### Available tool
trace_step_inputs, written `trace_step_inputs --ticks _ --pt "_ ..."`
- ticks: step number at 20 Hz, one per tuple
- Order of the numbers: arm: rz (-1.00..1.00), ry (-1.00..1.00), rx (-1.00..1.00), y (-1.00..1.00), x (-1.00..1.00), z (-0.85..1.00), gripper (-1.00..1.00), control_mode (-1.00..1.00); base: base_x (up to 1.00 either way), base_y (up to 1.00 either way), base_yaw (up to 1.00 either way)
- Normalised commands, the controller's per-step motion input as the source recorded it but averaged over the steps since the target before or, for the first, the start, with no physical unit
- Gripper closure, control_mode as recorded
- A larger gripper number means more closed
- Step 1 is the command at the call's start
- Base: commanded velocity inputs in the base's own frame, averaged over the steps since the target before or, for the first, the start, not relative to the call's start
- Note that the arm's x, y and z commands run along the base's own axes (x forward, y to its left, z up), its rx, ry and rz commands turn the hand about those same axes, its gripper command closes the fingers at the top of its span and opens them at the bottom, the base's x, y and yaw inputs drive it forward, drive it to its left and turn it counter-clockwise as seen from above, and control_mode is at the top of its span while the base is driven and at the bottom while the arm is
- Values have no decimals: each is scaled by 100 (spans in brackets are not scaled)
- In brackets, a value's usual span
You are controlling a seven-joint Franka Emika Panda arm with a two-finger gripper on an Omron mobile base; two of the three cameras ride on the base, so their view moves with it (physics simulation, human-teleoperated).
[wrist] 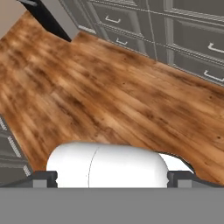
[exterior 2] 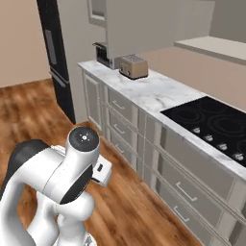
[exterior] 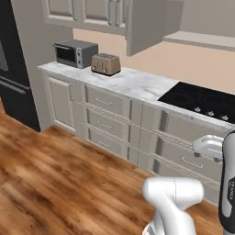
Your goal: Move the bowls from the cabinet to the plates on the dining table.
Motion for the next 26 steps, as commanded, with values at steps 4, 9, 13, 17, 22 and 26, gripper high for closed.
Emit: trace_step_inputs --ticks 4,9,13,17,22,26 --pt "0 0 0 0 0 0 -100 100 0 -15 -35" --pt "0 0 0 0 0 0 -100 100 0 -17 -33" --pt "0 0 0 0 0 0 -100 100 0 -19 -32" --pt "0 0 0 0 0 0 -100 100 0 -21 -32" --pt "0 0 0 0 0 0 -100 100 0 -24 -32" --pt "0 0 0 0 0 0 -100 100 -4 -25 -31"
